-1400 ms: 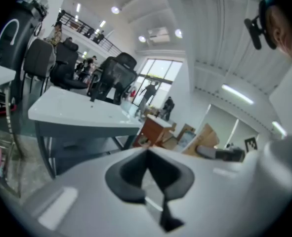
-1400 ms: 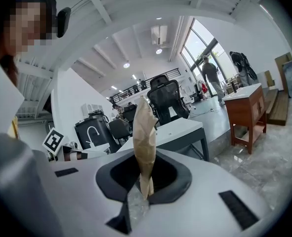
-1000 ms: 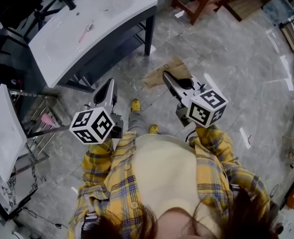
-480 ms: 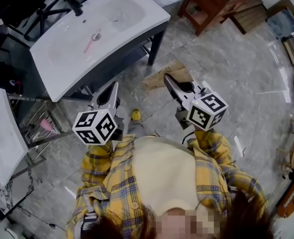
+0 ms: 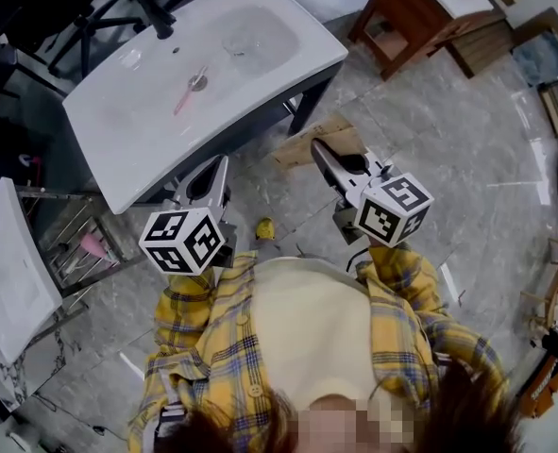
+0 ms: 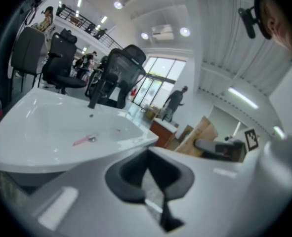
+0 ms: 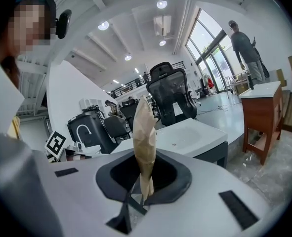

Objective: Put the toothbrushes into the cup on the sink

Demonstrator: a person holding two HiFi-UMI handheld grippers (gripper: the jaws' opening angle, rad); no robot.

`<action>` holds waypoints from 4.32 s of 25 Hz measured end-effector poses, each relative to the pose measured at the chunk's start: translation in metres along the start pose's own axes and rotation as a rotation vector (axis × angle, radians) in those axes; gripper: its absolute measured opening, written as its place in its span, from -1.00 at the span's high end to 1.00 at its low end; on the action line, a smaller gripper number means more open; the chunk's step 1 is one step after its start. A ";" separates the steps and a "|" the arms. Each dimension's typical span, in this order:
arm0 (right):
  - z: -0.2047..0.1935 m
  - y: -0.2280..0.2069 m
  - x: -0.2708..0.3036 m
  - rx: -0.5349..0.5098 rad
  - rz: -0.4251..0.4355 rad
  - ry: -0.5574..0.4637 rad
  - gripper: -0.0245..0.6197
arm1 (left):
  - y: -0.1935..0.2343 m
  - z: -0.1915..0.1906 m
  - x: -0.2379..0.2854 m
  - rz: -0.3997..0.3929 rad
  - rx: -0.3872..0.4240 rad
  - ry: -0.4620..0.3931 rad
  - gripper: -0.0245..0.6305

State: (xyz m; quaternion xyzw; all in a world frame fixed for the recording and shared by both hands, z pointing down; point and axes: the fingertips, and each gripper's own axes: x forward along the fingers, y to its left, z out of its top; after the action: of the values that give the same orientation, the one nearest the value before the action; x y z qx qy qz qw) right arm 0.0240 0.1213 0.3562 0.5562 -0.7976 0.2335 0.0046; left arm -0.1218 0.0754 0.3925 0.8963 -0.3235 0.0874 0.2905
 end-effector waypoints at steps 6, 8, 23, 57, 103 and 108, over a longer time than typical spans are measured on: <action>0.008 0.001 0.026 -0.018 -0.008 0.005 0.80 | 0.021 0.015 0.010 -0.012 0.007 -0.002 0.91; 0.009 -0.001 0.031 -0.022 -0.010 0.013 0.80 | 0.024 0.017 0.014 -0.017 0.005 -0.001 0.91; 0.058 -0.058 0.082 -0.065 0.087 0.029 0.80 | 0.031 0.053 0.084 0.034 -0.015 -0.032 0.91; 0.103 -0.125 0.162 -0.098 0.379 0.095 0.80 | 0.019 0.098 0.160 0.190 0.025 -0.131 0.90; 0.099 -0.048 0.227 -0.432 0.937 0.333 0.80 | 0.008 0.194 0.192 -0.348 0.276 -0.147 0.60; 0.101 -0.048 0.230 -0.430 0.979 0.334 0.80 | 0.010 0.197 0.192 -0.327 0.251 -0.170 0.70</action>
State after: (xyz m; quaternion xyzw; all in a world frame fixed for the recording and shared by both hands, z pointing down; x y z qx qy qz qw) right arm 0.0042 -0.1336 0.3450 0.0632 -0.9808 0.1254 0.1353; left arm 0.0140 -0.1461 0.3027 0.9700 -0.1840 0.0028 0.1589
